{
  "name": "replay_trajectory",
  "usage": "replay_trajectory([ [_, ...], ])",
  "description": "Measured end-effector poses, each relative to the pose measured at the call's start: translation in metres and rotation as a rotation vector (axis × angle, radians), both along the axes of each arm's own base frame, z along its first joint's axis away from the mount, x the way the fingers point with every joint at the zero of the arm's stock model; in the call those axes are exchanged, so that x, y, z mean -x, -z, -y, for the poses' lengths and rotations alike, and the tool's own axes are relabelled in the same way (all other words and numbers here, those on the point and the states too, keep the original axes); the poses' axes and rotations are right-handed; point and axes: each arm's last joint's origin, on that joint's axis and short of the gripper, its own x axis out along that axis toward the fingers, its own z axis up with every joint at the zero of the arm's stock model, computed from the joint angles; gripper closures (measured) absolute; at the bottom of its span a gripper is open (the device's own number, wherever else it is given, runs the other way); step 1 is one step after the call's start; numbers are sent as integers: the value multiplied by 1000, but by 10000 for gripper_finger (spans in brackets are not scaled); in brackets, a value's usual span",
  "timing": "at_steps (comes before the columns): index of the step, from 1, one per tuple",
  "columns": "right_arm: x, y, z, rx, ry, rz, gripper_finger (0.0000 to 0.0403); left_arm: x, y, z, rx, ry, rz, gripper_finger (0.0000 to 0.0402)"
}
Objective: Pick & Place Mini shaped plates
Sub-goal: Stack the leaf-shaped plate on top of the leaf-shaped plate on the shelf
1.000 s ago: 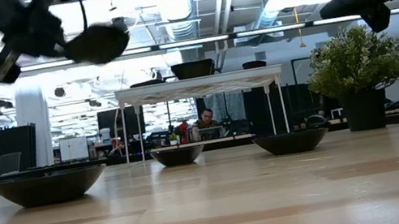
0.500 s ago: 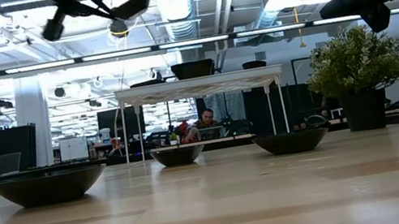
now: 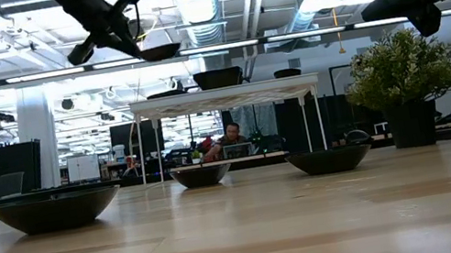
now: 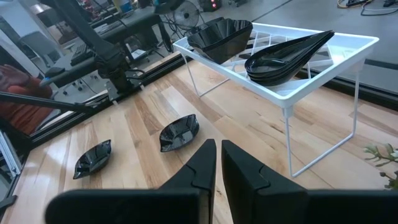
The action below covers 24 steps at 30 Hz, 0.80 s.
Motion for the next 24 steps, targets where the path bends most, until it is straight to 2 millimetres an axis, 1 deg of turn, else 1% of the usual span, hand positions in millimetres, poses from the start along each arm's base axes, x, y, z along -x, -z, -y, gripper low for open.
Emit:
replay_trajectory([
  [5, 0, 0, 0, 0, 0, -1, 381, -4, 3, -17, 17, -7, -12, 399],
  [10, 0, 0, 0, 0, 1, 0, 381, -11, 20, -30, 76, -10, -51, 399],
  [14, 0, 0, 0, 0, 1, 0, 381, -16, 31, -33, 104, -1, -80, 399],
  [24, 0, 0, 0, 0, 1, 0, 381, -16, 35, -33, 117, -25, -108, 399],
])
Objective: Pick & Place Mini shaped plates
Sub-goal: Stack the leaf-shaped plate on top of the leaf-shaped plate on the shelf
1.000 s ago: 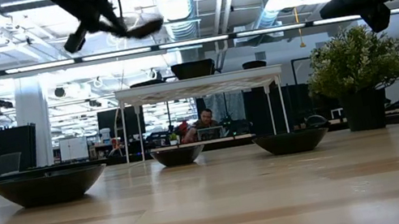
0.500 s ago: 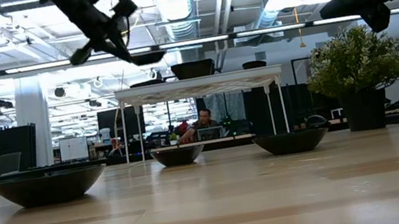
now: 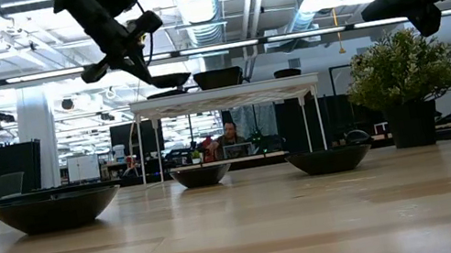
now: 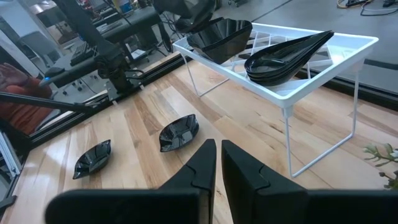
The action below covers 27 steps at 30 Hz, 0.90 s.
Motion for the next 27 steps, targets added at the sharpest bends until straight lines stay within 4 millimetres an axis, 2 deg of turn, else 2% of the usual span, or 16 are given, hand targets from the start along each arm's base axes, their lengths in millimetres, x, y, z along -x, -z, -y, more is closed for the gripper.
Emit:
replay_trajectory([
  [27, 0, 0, 0, 0, 0, 0, 381, 2, 8, -6, 2, -50, -53, 399],
])
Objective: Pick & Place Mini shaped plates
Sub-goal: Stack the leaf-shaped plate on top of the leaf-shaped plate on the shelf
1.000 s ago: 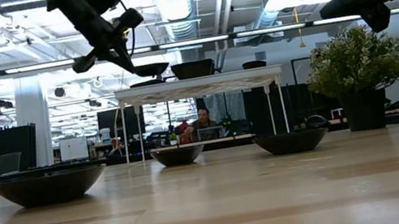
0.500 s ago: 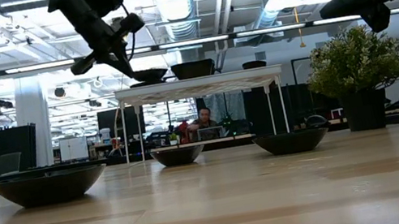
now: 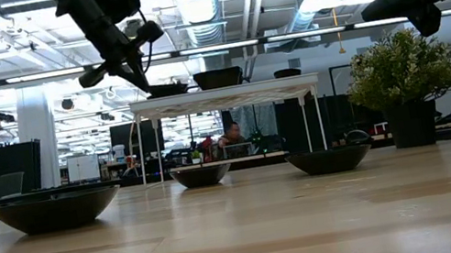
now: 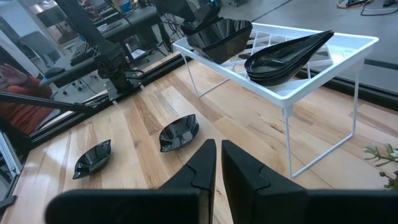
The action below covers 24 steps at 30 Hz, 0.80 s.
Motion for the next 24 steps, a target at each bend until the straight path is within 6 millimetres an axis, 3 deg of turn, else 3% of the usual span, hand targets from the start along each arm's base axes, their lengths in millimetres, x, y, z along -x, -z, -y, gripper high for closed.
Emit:
replay_trajectory([
  [24, 0, 0, 0, 0, 0, -1, 381, 2, 0, -5, -11, 20, 0, 398],
])
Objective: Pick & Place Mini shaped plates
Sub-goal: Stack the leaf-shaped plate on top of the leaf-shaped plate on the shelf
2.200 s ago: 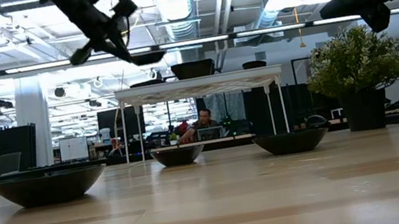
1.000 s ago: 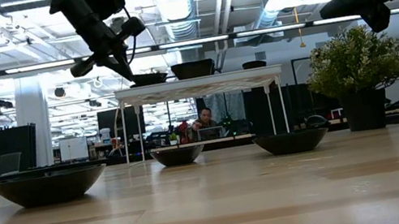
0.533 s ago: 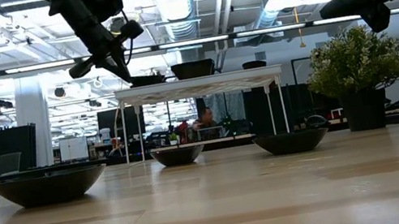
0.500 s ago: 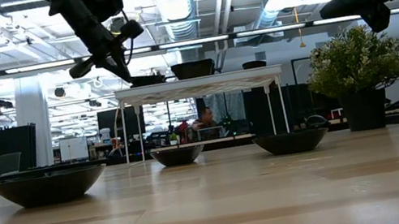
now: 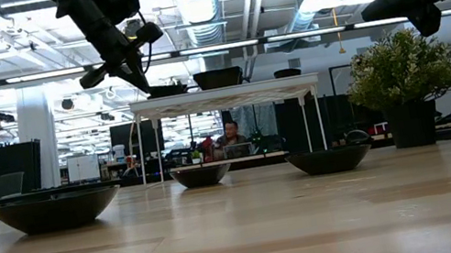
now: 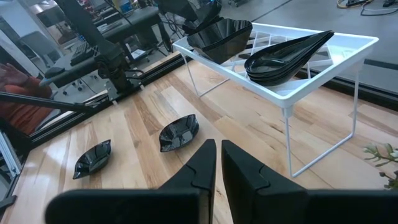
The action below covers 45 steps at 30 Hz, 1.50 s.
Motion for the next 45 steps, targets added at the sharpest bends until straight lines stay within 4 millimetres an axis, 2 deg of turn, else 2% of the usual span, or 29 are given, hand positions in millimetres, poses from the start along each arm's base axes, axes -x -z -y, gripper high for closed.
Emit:
replay_trajectory([
  [9, 0, 0, 0, 0, 0, 0, 381, 0, 0, 0, 0, 0, 0, 392],
  [20, 0, 0, 0, 0, 0, 0, 381, -1, -1, 1, -12, 17, 5, 332],
  [29, 0, 0, 0, 0, 0, 1, 381, 11, -25, 12, -58, 26, 63, 300],
  [32, 0, 0, 0, 0, 0, 1, 381, 14, -38, 24, -61, 57, 101, 300],
  [35, 0, 0, 0, 0, 0, 1, 381, 13, -51, 47, -49, 97, 156, 300],
  [40, 0, 0, 0, 0, 0, 1, 381, 4, -64, 98, -9, 188, 206, 301],
  [45, 0, 0, 0, 0, 0, 0, 381, -8, -63, 153, 54, 199, 206, 302],
])
